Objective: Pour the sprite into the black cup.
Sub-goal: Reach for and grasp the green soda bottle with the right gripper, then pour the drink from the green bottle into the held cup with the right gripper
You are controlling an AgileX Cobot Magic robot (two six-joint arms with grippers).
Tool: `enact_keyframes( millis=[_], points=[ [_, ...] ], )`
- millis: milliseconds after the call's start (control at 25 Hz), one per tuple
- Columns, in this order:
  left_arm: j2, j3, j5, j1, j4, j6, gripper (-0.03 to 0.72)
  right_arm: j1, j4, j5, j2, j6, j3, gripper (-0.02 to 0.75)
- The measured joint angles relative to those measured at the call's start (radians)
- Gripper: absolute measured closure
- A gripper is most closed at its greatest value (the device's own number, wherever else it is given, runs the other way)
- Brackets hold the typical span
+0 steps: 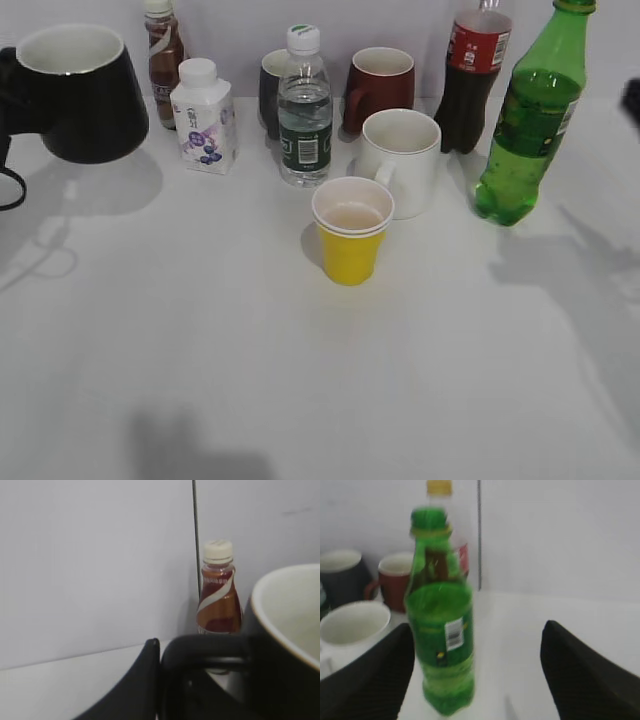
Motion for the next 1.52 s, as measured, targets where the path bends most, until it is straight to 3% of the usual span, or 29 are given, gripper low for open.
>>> enact_keyframes(
  millis=[240,400,560,800,840,960,1120,1280,1520],
  points=[
    [-0.026,0.001,0.007,0.0,0.006,0.0,0.645,0.076,-0.038,-0.233,0.336,0.01,0.015,0.148],
    [-0.035,0.001,0.028,0.0,0.015,0.0,0.645,0.079,-0.044,-0.402,0.51,0.068,0.008,0.094],
    [-0.035,0.002,0.079,0.0,0.077,0.0,0.645,0.079,-0.044,-0.436,0.627,0.097,-0.082,0.076],
    [-0.045,0.003,0.143,-0.034,0.101,0.0,0.645,0.079,-0.041,-0.38,0.78,0.104,-0.295,0.094],
    [-0.055,0.003,0.158,-0.046,0.102,0.0,0.645,0.079,-0.041,-0.37,0.791,0.104,-0.311,0.125],
    [-0.088,0.003,0.193,-0.081,0.104,0.0,0.645,0.079,-0.041,-0.344,0.789,0.104,-0.323,0.316],
    [-0.139,0.003,0.245,-0.14,0.106,0.0,0.645,0.079,-0.067,-0.239,0.732,0.104,-0.321,0.317],
    [-0.197,0.003,0.32,-0.217,0.109,0.0,0.645,0.082,-0.204,-0.164,0.625,0.104,-0.321,0.317],
    [-0.24,-0.026,0.481,-0.345,0.111,0.0,0.645,0.185,-0.323,-0.011,0.464,-0.005,-0.322,0.317]
  ],
)
